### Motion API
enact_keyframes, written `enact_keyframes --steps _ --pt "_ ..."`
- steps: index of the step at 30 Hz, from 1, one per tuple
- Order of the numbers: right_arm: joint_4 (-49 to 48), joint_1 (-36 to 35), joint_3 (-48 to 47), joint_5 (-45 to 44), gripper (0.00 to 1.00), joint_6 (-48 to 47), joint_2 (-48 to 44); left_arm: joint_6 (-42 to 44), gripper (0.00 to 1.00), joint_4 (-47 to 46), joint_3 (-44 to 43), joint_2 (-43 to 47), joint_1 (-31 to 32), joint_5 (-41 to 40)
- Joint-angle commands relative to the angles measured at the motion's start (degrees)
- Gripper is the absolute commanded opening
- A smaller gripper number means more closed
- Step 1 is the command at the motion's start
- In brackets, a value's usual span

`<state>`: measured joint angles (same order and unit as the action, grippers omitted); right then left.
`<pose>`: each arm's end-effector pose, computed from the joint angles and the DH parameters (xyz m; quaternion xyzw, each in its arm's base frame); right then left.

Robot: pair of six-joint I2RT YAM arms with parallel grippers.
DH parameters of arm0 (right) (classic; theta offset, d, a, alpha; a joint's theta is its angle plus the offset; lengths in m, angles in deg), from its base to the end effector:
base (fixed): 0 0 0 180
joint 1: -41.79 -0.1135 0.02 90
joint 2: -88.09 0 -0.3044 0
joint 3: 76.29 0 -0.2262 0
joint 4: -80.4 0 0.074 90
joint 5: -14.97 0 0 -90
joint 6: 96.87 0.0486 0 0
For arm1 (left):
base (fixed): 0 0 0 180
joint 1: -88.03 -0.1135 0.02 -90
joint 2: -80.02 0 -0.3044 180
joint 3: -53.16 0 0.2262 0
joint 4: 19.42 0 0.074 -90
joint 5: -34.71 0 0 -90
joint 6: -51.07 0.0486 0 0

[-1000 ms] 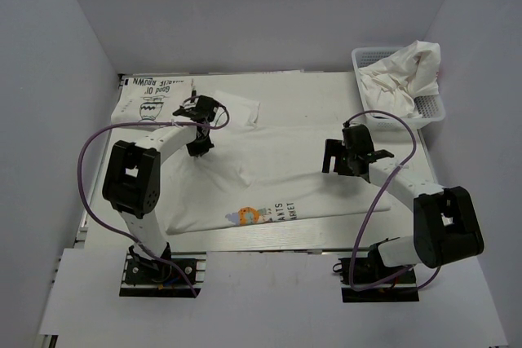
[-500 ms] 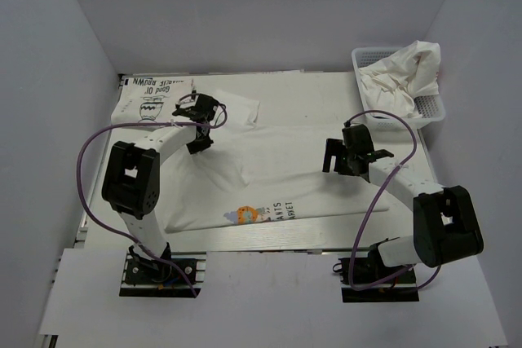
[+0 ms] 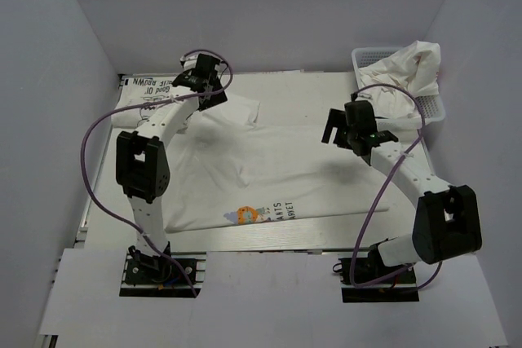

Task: Fold and stack the t-shirts

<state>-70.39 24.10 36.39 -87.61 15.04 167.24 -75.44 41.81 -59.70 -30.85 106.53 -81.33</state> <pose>0.2659 0.0737 0.2864 0.0787 0.9023 0.0457 0.4213 0.4000 -0.1113 0.3047 -0.2061 0.9185 0.0733 0.3295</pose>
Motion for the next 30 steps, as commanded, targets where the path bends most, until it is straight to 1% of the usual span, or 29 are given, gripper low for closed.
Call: enact_keyframes --steps 1,2,3,4,5,6,7,9,11,12,13,14,15,18,19,22,24,26,27,28,29,30 --pt "0.8 0.4 -6.8 -4.6 0.9 2.8 2.8 8.5 1.0 -5.5 -9.6 -5.5 0.0 4.2" --pt "0.6 0.5 -7.5 -5.1 0.9 2.6 4.6 9.8 1.0 -5.5 -12.3 -10.0 0.0 4.2" --pt "0.7 0.4 -9.3 -5.2 0.9 3.0 5.1 12.1 1.0 -5.5 -18.8 -12.8 0.0 4.2" --pt "0.6 0.6 -9.8 -5.1 0.9 3.0 6.0 12.9 1.0 -4.5 -22.7 -15.6 0.0 4.2" --pt "0.1 0.6 -10.0 -4.9 0.9 3.6 7.2 13.5 1.0 -3.8 -26.3 -18.3 0.0 1.5" --pt "-0.5 0.7 -9.9 -4.0 0.9 3.8 7.7 15.3 1.0 -3.3 -34.0 -23.9 0.0 0.7" --pt "-1.3 0.7 -9.5 -3.4 0.9 3.9 7.9 16.4 1.0 -2.7 -37.8 -26.4 0.0 1.2" --pt "-2.9 0.7 -9.1 -1.0 0.9 3.9 9.3 18.5 1.0 -6.1 -41.8 -29.5 0.0 1.2" --pt "-2.5 1.1 -10.1 -0.3 0.9 3.7 10.7 19.0 1.0 -11.6 -39.0 -29.5 -0.5 1.7" --pt "-2.2 1.1 -10.4 -0.3 0.9 3.3 10.9 19.0 1.0 -17.0 -35.8 -29.5 -0.5 1.7" --pt "-2.1 1.2 -11.1 -0.3 0.9 3.0 11.3 19.5 1.0 -18.9 -35.2 -29.5 -1.2 3.4" --pt "-1.6 1.3 -11.2 -0.6 0.9 2.9 11.7 19.5 1.0 -20.4 -35.9 -31.1 -1.2 3.4" --pt "-1.4 1.4 -11.2 -0.8 0.9 2.4 11.7 19.5 1.0 -21.2 -37.3 -32.6 -1.8 3.4" --pt "-1.0 1.4 -11.7 0.8 0.9 1.0 12.1 19.5 1.0 -19.8 -44.6 -37.8 -2.3 2.7" --pt "-1.0 1.3 -11.8 1.4 0.9 1.0 12.2 19.5 1.0 -20.9 -44.6 -38.9 -2.3 2.7" --pt "-1.1 1.3 -10.9 2.3 0.9 0.4 12.2 18.8 1.0 -24.6 -39.8 -38.9 -3.6 3.4" --pt "-1.0 1.4 -10.6 1.8 0.9 0.3 12.2 17.5 0.95 -24.6 -39.2 -39.6 -4.1 4.5" --pt "-0.4 1.4 -10.7 0.7 0.9 0.3 12.3 16.9 0.9 -23.7 -40.2 -40.1 -4.7 7.3" --pt "-0.4 1.5 -11.1 0.4 0.9 0.3 12.3 16.9 0.9 -23.7 -40.2 -40.6 -4.7 8.8" --pt "-0.4 1.5 -11.1 0.1 0.9 0.2 12.4 16.9 0.9 -23.7 -39.2 -40.7 -4.7 9.4" --pt "-0.2 1.7 -11.2 -0.2 0.9 0.1 12.5 16.9 0.88 -24.7 -36.9 -40.0 -4.7 10.6" --pt "-0.3 1.5 -11.3 -0.3 0.9 0.2 12.4 16.9 0.83 -24.7 -35.9 -40.0 -4.7 12.6"
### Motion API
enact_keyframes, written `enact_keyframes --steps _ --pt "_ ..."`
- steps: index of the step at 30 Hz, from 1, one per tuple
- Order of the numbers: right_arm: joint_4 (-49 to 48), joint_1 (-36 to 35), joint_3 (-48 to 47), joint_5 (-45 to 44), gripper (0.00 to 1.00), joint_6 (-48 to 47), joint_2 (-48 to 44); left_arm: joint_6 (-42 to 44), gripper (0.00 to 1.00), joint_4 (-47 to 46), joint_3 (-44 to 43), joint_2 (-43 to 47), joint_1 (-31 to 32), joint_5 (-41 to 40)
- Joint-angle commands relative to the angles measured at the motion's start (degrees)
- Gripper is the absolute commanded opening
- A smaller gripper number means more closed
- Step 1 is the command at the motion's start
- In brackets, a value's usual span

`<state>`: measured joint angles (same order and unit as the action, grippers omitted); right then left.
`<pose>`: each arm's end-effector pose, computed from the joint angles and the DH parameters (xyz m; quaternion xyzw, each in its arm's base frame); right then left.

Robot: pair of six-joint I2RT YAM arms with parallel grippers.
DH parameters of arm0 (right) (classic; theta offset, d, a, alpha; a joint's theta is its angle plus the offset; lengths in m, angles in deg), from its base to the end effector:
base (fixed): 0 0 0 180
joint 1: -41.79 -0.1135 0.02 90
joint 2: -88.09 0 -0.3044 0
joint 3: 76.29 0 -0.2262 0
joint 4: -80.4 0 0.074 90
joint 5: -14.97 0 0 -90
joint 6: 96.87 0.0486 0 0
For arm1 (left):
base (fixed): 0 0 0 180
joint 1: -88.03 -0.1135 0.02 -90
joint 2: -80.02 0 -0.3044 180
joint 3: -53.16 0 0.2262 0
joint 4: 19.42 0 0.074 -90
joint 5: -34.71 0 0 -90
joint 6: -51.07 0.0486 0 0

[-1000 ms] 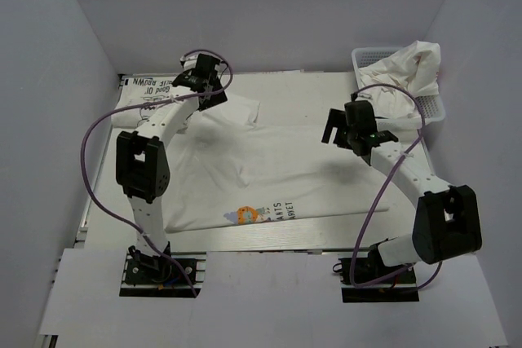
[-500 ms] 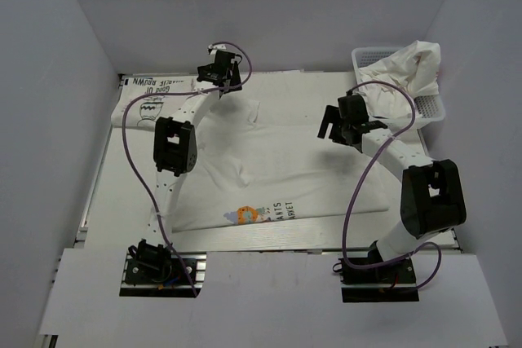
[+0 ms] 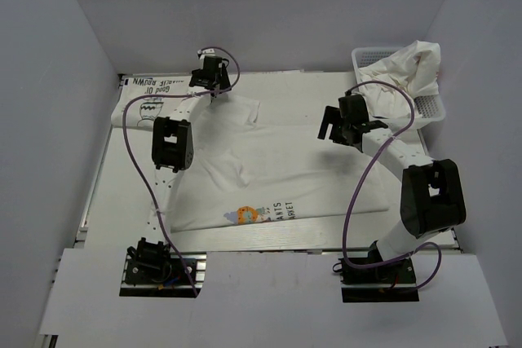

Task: Fold and stack the t-shirts

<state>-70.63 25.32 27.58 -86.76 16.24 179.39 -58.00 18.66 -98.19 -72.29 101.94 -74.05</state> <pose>0.3216 0.0848 0.2740 0.0928 0.9123 0.0427 0.3965 0.5948 -0.1312 0.1756 -0.1101 0.8866 0.0206 0.4487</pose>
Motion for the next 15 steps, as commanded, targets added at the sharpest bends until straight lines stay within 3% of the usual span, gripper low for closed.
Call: enact_keyframes --steps 1,4,8,9,11,12,15 --pt "0.0 0.2 -2.7 -1.6 0.9 -1.1 0.4 -0.5 0.8 -2.0 3.6 2.2 -0.1 6.3" --pt "1.8 0.3 -4.2 -3.8 0.9 -1.0 0.9 0.2 0.75 -2.6 7.1 3.8 -0.1 9.9" --pt "2.8 0.4 -5.4 -6.6 0.9 -0.8 1.0 1.0 0.56 -0.9 4.9 2.2 -0.1 9.9" --pt "2.6 0.3 -5.5 -6.8 0.9 -0.8 0.7 1.5 0.44 -0.2 4.9 2.2 -0.1 9.9" --pt "2.5 0.6 -5.8 -8.2 0.9 -0.4 1.0 2.1 0.33 -0.8 6.7 2.2 -0.1 10.5" --pt "2.9 0.6 -6.6 -8.8 0.9 -0.1 1.4 2.1 0.18 -1.4 8.0 3.5 -0.1 10.5" --pt "3.7 0.6 -8.2 -9.9 0.9 1.4 3.0 2.1 0.0 -2.8 12.9 5.6 -0.1 9.5"
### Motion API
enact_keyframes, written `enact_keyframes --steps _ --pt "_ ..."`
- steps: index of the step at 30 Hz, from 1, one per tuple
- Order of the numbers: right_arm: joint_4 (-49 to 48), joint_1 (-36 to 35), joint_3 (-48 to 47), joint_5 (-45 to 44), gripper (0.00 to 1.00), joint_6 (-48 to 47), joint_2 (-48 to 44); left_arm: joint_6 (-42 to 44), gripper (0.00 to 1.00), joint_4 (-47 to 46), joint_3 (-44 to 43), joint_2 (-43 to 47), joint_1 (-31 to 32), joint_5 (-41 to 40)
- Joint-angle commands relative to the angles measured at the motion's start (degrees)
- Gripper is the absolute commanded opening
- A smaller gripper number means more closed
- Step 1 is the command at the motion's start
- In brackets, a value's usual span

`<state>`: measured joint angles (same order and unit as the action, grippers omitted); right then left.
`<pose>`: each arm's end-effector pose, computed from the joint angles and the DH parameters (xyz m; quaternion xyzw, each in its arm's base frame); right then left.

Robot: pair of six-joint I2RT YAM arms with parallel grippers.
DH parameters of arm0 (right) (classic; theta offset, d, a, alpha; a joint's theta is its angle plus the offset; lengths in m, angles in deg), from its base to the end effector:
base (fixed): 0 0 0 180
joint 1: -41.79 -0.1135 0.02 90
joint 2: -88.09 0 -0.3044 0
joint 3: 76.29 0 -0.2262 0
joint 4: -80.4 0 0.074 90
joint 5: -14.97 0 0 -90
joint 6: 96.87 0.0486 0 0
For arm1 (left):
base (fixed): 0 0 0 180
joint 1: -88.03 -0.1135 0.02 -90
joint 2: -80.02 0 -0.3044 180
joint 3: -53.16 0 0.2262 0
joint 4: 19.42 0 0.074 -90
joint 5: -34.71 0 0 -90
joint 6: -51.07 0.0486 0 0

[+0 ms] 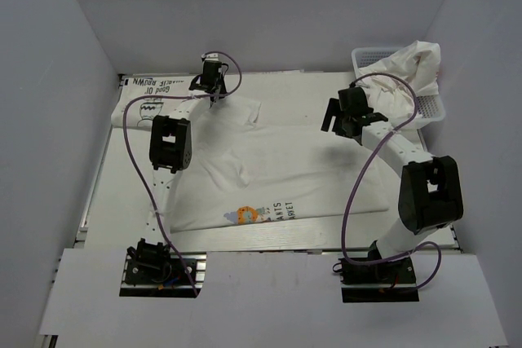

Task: Fold and stack the t-shirts

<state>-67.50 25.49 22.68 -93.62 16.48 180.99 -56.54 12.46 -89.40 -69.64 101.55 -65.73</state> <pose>0.3337 0.0814 0.2876 0.1189 0.9027 -0.0090 0.4134 0.5872 -0.1321 0.1627 -0.0712 0.8968 -0.0360 0.4352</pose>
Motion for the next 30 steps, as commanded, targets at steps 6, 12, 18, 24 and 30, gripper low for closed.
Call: enact_keyframes --steps 6,12,18,24,30 --pt "7.4 0.9 -12.3 -7.7 0.9 7.7 8.9 1.2 0.0 2.3 7.2 7.2 0.3 -2.8" --pt "10.4 2.1 -22.0 -7.7 0.9 10.1 17.8 1.2 0.0 -2.5 14.3 14.7 0.3 1.8" --pt "13.9 3.2 -27.7 -10.4 0.9 12.4 24.3 3.0 0.0 -5.2 20.3 22.2 0.3 5.0" --pt "18.3 3.9 -34.1 -12.6 0.9 15.2 31.5 4.3 0.0 -9.2 31.2 32.2 0.3 8.8" --pt "21.5 4.1 -37.2 -15.2 0.9 21.0 34.6 6.3 0.0 -10.7 38.3 37.4 1.3 11.9"
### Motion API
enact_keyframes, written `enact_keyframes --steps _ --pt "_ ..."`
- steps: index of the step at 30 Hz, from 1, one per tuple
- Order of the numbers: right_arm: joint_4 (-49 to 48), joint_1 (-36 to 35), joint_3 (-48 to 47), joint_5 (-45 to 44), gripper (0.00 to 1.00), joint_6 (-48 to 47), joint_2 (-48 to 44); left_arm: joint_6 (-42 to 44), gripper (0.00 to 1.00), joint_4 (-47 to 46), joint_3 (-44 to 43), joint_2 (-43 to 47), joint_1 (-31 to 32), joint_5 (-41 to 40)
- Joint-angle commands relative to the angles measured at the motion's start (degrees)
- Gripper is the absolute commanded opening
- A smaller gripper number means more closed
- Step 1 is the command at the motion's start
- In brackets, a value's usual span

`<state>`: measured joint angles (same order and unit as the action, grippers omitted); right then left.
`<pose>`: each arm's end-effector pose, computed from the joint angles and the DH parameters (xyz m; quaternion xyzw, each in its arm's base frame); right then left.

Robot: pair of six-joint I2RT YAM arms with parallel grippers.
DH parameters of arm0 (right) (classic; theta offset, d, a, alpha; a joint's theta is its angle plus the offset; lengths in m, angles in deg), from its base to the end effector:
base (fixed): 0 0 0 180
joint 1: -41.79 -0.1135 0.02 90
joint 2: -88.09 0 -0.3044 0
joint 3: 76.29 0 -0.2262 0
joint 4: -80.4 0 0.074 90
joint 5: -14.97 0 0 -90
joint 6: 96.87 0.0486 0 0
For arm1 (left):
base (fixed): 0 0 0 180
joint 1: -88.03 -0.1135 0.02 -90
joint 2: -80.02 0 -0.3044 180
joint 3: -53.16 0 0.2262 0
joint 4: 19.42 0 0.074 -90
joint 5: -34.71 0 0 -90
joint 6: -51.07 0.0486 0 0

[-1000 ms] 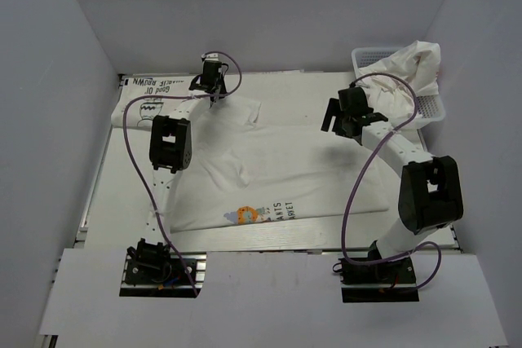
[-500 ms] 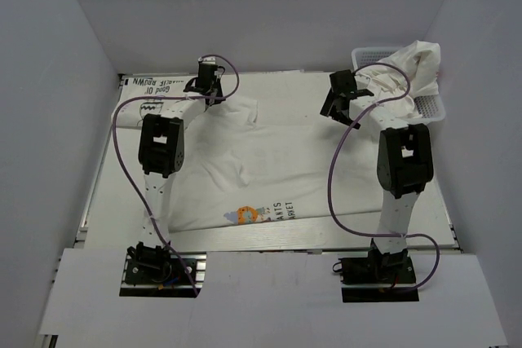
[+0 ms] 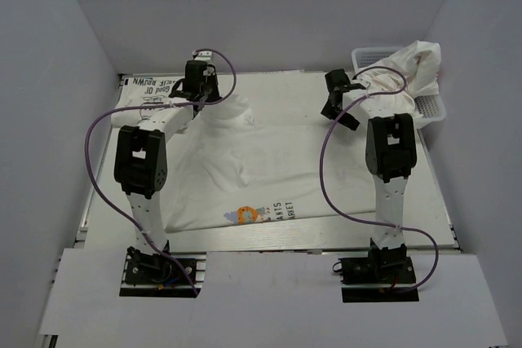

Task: Fold and stack the t-shirts

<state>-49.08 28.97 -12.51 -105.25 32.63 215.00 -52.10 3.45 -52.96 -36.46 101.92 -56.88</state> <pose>0.4744 0.0829 0.2133 0.2788 0.8949 -0.1208 0.3267 0.4670 -0.1141 0.2781 -0.0011 0.8797 -0.0993 0.4650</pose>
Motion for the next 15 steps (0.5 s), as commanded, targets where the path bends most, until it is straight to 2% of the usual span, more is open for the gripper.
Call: enact_keyframes --steps 1,6,15 --pt "2.4 0.7 -1.6 -3.4 0.9 5.4 0.6 1.8 0.0 -1.7 2.6 4.3 1.0 3.1" --pt "3.4 0.8 -2.0 -3.3 0.9 9.6 2.1 1.2 0.0 -1.7 4.9 7.0 1.0 4.7" --pt "4.8 1.0 -4.4 -2.7 0.9 13.8 5.2 1.2 0.0 -2.2 14.5 14.4 1.0 7.6"
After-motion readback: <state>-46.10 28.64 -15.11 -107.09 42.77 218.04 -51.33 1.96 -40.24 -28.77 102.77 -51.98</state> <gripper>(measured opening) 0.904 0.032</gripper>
